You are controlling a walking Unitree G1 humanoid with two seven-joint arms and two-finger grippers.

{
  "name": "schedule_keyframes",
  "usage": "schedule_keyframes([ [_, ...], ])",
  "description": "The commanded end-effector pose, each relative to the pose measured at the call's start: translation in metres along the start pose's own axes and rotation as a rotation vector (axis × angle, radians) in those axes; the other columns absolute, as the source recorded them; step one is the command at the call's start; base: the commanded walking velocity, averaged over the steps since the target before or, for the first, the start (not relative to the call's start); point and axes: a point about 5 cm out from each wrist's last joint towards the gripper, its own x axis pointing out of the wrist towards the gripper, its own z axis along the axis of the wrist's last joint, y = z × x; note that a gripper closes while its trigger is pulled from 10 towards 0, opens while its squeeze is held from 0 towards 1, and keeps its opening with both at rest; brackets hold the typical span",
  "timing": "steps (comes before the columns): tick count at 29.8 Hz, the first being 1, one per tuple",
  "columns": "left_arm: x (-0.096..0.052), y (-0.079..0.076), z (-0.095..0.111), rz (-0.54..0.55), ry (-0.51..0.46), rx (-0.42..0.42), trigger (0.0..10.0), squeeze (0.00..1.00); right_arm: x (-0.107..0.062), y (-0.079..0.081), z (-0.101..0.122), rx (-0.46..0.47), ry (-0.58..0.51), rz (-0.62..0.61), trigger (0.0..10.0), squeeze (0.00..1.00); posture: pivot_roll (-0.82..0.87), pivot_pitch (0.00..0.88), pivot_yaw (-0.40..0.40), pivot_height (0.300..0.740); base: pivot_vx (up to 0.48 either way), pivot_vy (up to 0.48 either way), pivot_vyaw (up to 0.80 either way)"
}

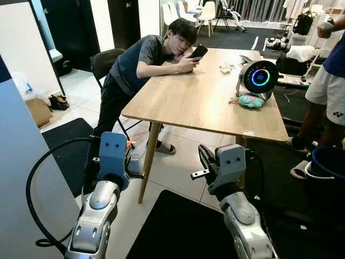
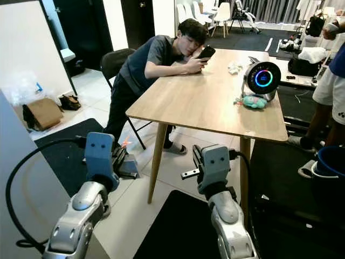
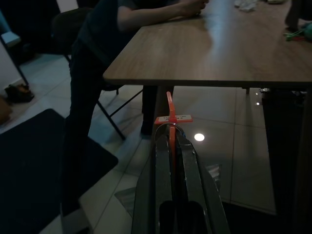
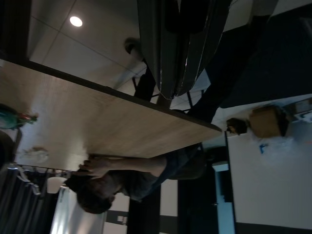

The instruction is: Hang keys on a hook

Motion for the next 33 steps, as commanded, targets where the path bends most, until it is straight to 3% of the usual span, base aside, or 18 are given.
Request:
schedule_keyframes([
  [1,-0.0014,0.0016,-0.002,0.012,0.012,-0.001,10.0,0.0,-0.0005,0.0025,-0.0032,0.006,0.011,0.006,10.0,0.0,0.07,0.114,0.04,0.74,0.0,0.48,0.0],
  [14,-0.0014,0.001,-0.0008,0.002,-0.002,0.05,10.0,0.0,-0.0007,0.0024,-0.0031,0.005,0.012,0.006,10.0,0.0,0.06,0.113,0.039,0.74,0.0,-0.037,0.0],
  [33,-0.002,0.0,-0.0014,0.003,-0.002,0.057,10.0,0.0,-0.0011,0.0023,-0.0028,0.002,0.012,0.01,10.0,0.0,0.06,0.114,0.036,0.74,0.0,-0.419,0.0],
])
